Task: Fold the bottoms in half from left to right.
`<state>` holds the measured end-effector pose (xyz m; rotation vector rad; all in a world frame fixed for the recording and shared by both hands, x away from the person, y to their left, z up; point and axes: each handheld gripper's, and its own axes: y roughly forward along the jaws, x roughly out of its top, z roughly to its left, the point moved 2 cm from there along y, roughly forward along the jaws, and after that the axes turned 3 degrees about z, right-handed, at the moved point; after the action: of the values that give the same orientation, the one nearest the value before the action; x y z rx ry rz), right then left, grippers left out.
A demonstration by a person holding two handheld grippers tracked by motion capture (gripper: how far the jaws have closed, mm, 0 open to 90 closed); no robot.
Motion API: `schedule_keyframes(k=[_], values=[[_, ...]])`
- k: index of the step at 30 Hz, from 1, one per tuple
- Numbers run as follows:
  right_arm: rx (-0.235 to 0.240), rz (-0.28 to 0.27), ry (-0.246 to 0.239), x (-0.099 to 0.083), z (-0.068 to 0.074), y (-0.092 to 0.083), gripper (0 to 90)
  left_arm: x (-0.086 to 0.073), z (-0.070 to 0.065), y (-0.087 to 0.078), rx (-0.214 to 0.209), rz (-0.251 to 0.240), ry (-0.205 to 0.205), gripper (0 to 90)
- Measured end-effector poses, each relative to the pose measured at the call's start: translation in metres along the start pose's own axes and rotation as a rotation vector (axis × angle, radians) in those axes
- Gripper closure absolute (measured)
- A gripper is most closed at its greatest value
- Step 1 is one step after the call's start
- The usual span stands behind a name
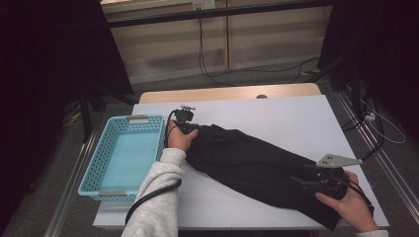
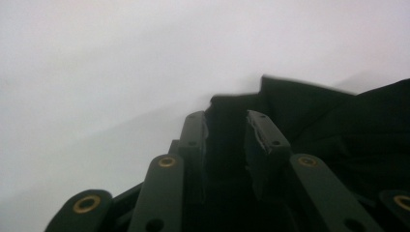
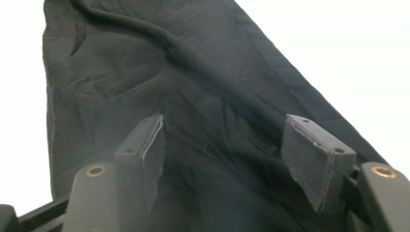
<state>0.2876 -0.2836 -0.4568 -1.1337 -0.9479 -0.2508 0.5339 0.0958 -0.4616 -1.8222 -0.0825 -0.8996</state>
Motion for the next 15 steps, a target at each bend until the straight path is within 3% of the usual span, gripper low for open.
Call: schedule_keyframes(k=[3, 7, 9, 15], values=[[0.002, -0.002, 0.005, 0.000, 0.000, 0.000, 33.5, -0.001, 0.003, 0.007, 0.000, 0.025, 0.005, 72.5], [0.000, -0.005, -0.007, 0.001, 0.001, -0.001, 33.5, 0.004, 0.003, 0.011, -0.020, 0.055, -0.027, 87.9], [0.004, -0.007, -0.001, 0.002, 0.001, -0.001, 33.2, 0.007, 0.002, 0.012, -0.009, 0.064, -0.030, 90.0], [-0.006, -0.002, 0.000, 0.001, 0.000, -0.001, 32.9, 0.022, 0.003, 0.008, 0.017, 0.008, -0.020, 90.0]])
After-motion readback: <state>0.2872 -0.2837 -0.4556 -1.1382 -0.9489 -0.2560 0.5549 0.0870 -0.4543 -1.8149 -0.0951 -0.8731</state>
